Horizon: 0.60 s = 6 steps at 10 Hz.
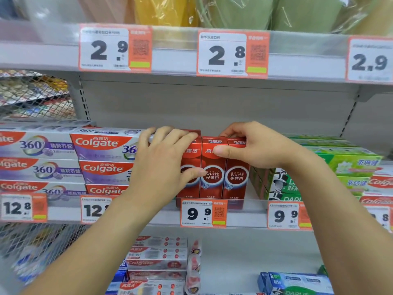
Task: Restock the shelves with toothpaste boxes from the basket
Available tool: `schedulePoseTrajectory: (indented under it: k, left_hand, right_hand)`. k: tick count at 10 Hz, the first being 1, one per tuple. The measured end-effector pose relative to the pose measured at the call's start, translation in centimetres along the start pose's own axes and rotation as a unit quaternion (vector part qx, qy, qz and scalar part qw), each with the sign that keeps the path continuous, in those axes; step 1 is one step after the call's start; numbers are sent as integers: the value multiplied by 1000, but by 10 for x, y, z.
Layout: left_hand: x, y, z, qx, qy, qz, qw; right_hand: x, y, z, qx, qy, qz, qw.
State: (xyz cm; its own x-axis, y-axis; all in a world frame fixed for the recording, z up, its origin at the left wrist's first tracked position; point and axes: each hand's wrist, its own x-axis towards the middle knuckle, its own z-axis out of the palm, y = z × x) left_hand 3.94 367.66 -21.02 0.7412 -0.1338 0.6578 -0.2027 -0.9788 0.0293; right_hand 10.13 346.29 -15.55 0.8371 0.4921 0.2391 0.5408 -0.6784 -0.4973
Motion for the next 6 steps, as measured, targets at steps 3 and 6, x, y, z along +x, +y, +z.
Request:
schedulePoseTrajectory:
  k: [3,6]
  left_hand:
    - [-1,-1,0,55,-22,25,998]
    - [-6,3,-11,51,-20,41,998]
  right_hand:
    - [-6,3,5,4,47,-12,999]
    - [-16,-9,4,-146,107,-17,983]
